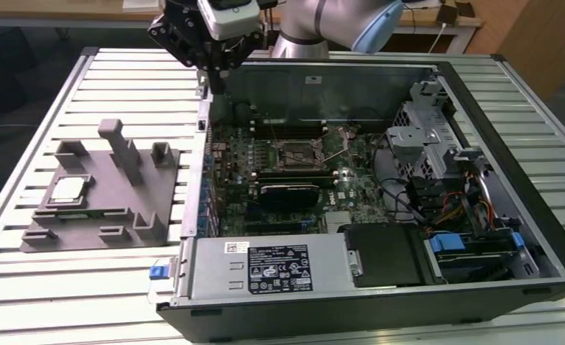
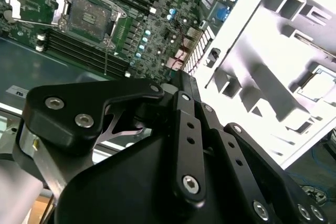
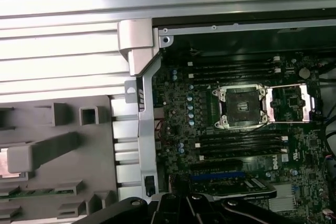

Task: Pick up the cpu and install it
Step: 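Reach for the cpu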

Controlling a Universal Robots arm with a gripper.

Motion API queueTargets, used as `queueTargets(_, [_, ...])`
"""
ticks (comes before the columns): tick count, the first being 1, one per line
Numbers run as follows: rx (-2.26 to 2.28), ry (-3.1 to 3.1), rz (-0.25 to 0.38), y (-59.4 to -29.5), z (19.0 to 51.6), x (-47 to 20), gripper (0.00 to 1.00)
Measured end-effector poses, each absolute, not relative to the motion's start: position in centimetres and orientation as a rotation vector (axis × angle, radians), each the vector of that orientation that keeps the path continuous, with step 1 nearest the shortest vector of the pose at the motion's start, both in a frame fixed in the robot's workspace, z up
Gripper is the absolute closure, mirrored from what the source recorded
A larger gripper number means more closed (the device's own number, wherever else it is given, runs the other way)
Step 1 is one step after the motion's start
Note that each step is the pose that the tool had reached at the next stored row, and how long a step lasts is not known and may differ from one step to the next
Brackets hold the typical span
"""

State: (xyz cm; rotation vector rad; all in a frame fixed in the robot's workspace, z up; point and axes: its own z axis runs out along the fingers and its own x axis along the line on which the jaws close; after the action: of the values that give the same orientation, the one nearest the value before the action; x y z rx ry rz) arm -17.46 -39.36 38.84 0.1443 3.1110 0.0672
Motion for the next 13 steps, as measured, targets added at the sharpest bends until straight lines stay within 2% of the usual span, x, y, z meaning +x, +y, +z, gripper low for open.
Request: queueTargets(13, [0.148, 3.111, 0.067, -38.8, 38.5, -19.9, 0.89])
